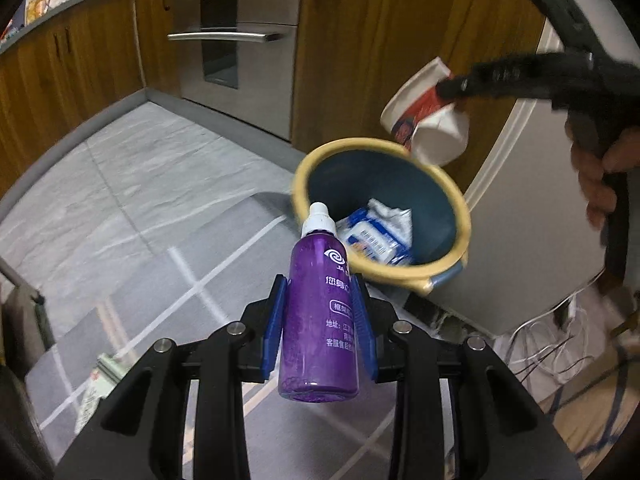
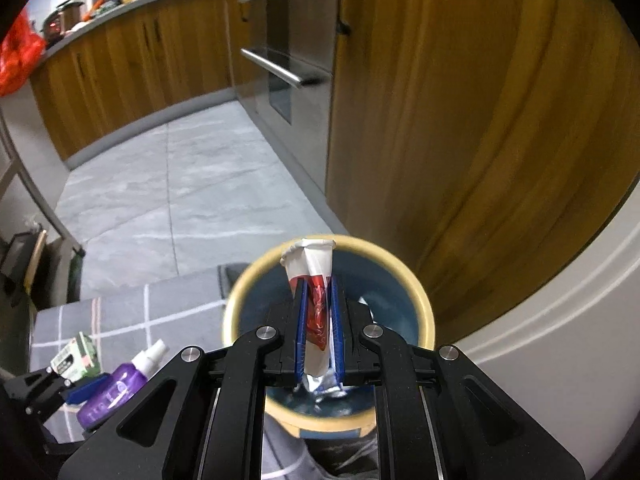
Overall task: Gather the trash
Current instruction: 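Carry the paper cup and purple bottle in both tools over the bin, then open both tools to drop the cup and bottle into the bin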
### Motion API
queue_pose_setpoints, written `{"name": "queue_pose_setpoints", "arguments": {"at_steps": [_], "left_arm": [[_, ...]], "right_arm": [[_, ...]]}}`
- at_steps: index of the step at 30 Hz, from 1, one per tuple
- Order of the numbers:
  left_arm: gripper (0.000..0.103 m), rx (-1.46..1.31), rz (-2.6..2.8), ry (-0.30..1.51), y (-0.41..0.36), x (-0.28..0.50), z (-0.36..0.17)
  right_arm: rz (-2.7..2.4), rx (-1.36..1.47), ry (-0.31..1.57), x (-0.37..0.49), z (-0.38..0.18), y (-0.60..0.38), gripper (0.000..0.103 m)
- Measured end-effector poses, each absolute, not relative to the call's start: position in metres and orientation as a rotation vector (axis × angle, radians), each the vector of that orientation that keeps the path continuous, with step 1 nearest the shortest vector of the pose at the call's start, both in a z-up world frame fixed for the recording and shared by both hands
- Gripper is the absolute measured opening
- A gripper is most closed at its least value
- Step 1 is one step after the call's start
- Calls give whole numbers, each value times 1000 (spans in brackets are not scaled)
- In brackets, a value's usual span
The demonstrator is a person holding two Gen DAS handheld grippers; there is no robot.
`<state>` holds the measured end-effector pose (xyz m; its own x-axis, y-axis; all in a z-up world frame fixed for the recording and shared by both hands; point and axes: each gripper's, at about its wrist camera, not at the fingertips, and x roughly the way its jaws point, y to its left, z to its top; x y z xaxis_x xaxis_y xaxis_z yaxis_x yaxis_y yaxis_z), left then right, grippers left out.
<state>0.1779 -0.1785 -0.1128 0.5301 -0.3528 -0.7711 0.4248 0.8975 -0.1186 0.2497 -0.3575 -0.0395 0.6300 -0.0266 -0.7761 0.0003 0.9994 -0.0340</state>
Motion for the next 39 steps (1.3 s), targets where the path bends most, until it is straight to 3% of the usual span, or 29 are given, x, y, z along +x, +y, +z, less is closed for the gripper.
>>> {"name": "queue_pose_setpoints", "arguments": {"at_steps": [12,20,39], "left_arm": [[32,203,-533,892,-252,223,-121],[32,215,-545,946,-275,241,-153],[33,234,-513,941,-287,261,-169]], "right_arm": [[-94,-61,967,274,-78,-387,12],[-89,-112,1013,291,-102,-385,12],[-89,-82,1079,303,-121,-392,14]]}}
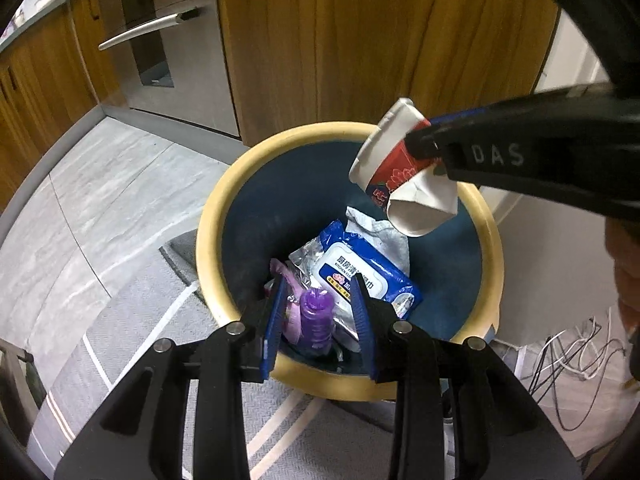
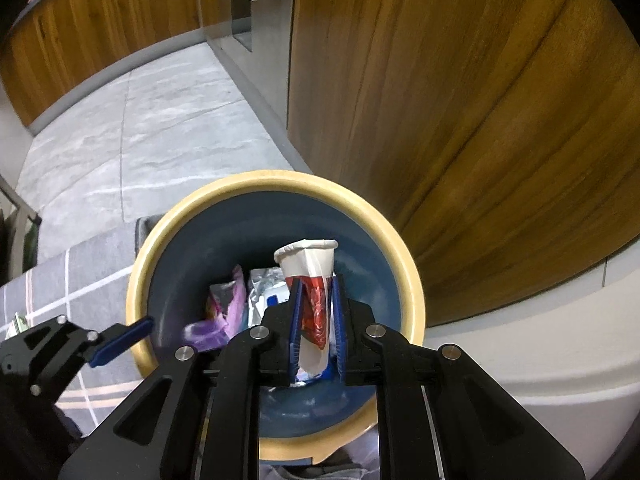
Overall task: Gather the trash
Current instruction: 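Open both tools to drop the cup and bottle into the bin, then move both open tools back over the medicine box and blister pack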
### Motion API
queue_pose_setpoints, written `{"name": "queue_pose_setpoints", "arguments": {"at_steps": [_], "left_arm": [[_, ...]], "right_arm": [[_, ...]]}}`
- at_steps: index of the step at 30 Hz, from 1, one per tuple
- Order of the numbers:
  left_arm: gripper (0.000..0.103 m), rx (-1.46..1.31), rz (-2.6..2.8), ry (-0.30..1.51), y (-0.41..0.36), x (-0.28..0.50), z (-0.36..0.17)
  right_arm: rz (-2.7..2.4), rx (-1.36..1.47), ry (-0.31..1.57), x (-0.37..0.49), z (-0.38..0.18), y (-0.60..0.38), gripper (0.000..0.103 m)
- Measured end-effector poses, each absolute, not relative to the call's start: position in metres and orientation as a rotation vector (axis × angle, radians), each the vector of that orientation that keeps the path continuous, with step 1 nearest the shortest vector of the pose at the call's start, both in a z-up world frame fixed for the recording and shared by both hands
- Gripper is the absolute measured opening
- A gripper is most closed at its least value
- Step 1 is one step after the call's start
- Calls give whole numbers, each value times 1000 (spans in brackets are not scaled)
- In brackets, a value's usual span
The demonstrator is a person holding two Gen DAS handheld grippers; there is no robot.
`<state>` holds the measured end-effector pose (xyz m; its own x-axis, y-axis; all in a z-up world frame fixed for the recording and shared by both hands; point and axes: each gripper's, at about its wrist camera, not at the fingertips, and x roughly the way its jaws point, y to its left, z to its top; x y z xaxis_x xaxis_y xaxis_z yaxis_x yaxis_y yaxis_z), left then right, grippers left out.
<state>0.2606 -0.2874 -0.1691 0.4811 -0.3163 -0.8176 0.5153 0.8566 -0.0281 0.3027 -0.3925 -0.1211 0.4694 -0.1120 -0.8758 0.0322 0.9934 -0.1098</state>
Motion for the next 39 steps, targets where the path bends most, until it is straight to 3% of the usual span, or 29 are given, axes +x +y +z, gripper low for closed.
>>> {"name": "queue_pose_setpoints", "arguments": {"at_steps": [4,7,10,12,14,17,18,23,39], "left_arm": [[34,210,-491,940,-277,258,-164],[46,205,-468,927,-270,254,-157],[58,175,-447,915,-259,251,-147],[66,162,-439,902,-251,246,-139],[72,166,-427,893,-244,238,-134],[87,157,-390,870,-226,224,-120],[91,152,-379,864,-220,220,-115],[97,137,-325,835,-187,199,-91],[97,91,-166,813,-62,119,-50]], "right_arm": [[-110,-60,1087,302,-121,-398,14],[-116,-61,1085,300,-121,-398,22],[-109,-72,1076,298,-119,-396,34],[-105,-84,1066,298,-117,-395,51],[-95,-89,1051,296,-113,-393,59],[-91,-102,1022,290,-105,-387,87],[-87,-104,1010,288,-103,-384,90],[-45,-123,979,271,-90,-365,94],[14,-2,867,202,-39,-306,97]]}}
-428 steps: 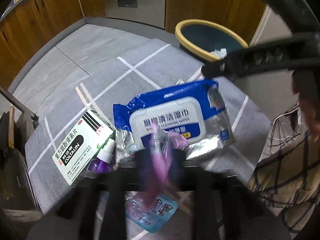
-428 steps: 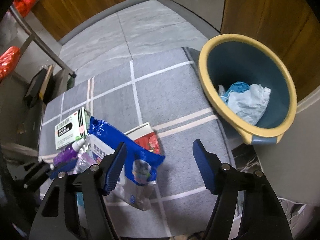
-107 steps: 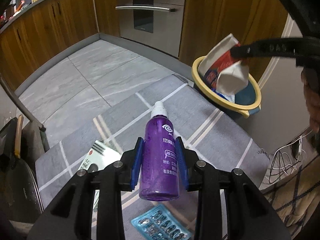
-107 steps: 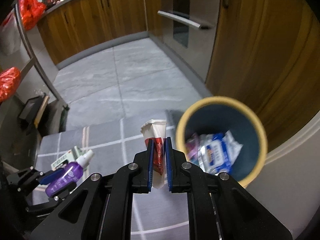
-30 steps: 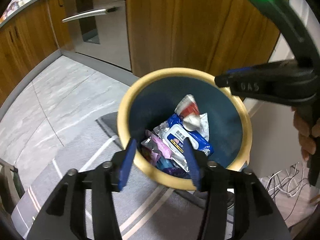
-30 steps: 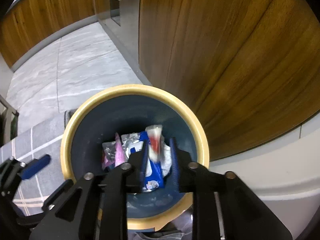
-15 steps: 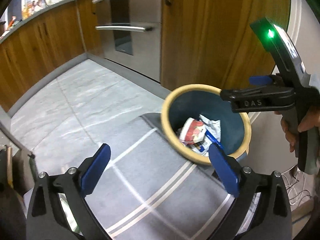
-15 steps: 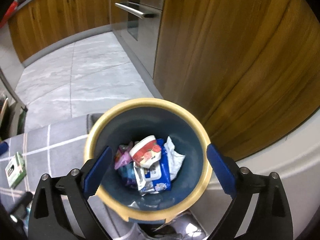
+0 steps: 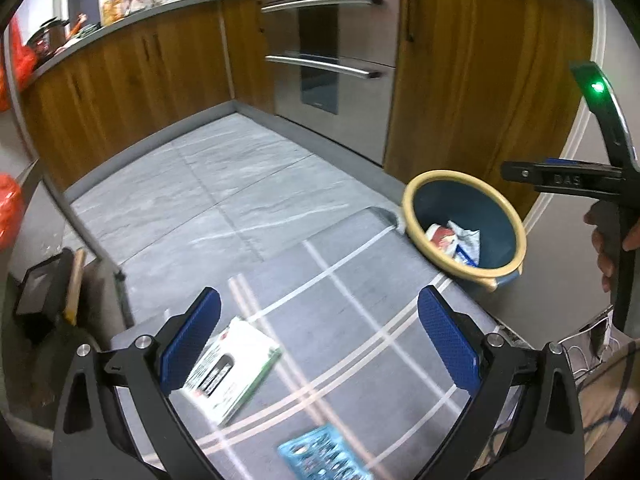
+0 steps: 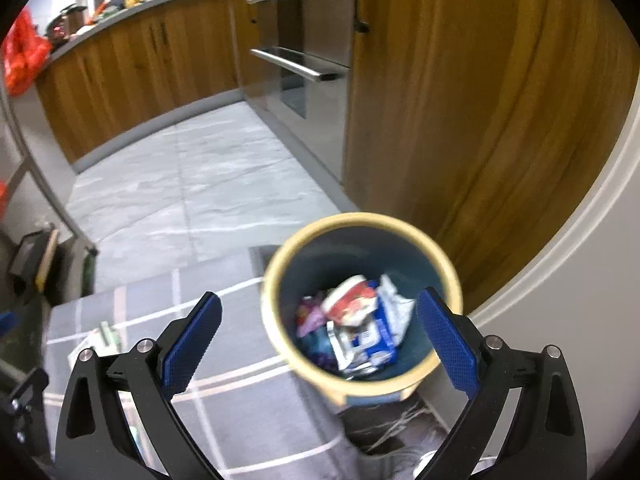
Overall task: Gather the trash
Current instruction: 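Move both open tools back over the medicine box and blister pack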
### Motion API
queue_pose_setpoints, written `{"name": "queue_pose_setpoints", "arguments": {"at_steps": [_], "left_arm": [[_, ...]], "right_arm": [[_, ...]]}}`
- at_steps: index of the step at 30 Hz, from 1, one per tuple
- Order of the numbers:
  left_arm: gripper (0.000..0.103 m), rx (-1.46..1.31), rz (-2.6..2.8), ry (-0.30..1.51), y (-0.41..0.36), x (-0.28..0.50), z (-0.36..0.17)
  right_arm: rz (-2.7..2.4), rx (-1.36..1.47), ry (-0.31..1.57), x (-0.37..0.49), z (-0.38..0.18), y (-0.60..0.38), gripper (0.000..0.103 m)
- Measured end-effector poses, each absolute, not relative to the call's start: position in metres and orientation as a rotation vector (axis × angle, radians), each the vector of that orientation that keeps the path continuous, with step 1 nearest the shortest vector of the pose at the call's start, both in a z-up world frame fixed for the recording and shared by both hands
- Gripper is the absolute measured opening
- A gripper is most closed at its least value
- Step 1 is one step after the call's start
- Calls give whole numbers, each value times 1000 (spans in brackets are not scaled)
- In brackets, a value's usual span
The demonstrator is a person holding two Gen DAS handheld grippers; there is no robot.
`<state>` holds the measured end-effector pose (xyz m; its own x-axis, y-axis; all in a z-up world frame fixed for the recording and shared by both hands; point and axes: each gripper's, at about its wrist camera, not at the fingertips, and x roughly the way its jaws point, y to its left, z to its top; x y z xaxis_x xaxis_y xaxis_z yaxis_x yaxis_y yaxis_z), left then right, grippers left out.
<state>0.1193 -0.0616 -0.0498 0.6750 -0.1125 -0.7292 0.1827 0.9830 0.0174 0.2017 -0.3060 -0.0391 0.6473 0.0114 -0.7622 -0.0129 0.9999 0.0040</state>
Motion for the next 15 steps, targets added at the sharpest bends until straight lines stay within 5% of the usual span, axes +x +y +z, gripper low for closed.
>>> {"name": "queue_pose_setpoints", "arguments": {"at_steps": [15], "left_arm": [[97,43,-33,851,6,96,-78]], "right_arm": [[238,-108,945,146,-73,-209,97]]}}
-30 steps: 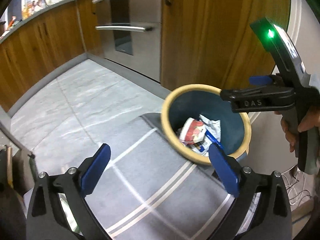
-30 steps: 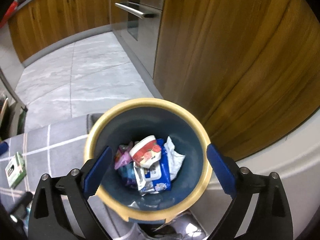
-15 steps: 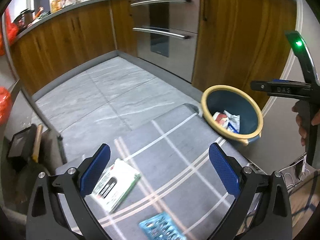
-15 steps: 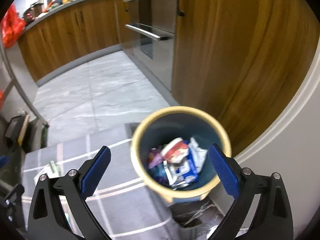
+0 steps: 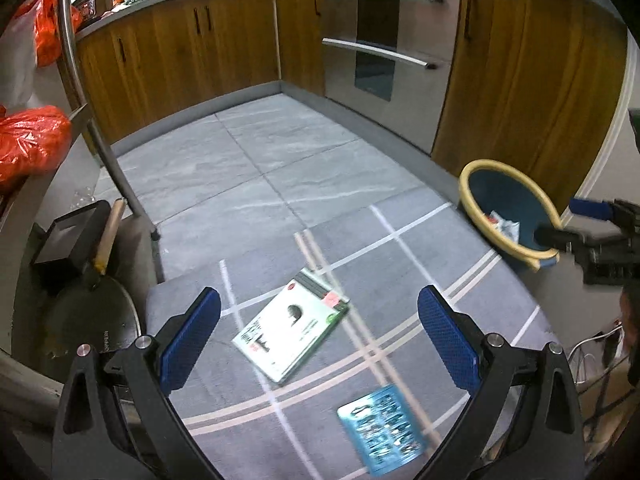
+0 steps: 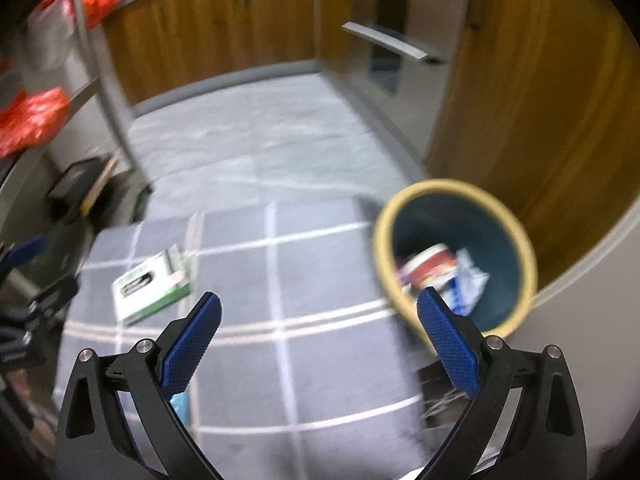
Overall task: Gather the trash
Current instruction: 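Move both open tools back over the medicine box and blister pack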
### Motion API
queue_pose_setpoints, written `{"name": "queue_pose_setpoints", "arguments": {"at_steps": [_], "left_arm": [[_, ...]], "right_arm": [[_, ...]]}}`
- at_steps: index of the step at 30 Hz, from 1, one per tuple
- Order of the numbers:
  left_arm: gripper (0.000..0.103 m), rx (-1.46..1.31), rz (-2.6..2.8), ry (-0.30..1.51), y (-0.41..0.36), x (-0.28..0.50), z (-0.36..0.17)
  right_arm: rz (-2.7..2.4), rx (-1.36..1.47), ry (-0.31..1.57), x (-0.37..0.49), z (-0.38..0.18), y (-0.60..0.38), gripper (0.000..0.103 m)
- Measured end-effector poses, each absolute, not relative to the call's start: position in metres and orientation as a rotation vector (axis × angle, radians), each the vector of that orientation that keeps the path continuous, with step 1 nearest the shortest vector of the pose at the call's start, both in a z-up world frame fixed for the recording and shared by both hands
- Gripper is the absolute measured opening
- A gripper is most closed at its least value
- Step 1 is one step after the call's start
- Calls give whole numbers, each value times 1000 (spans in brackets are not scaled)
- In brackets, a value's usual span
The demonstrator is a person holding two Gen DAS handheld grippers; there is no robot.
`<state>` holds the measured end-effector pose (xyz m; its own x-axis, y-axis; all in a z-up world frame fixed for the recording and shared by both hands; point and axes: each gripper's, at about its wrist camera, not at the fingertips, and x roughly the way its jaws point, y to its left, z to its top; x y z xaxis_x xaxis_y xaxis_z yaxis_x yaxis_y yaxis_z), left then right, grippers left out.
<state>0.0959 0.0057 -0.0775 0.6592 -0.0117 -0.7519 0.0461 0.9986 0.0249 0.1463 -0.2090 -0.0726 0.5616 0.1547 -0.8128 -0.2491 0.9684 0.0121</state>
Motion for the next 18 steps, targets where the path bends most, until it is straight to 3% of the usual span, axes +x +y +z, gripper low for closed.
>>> {"name": "queue_pose_setpoints", "arguments": {"at_steps": [18], "left_arm": [[97,61,68,934,64,89,-93]], "right_arm": [[371,-170,1155,80,-170,-90,97]]}}
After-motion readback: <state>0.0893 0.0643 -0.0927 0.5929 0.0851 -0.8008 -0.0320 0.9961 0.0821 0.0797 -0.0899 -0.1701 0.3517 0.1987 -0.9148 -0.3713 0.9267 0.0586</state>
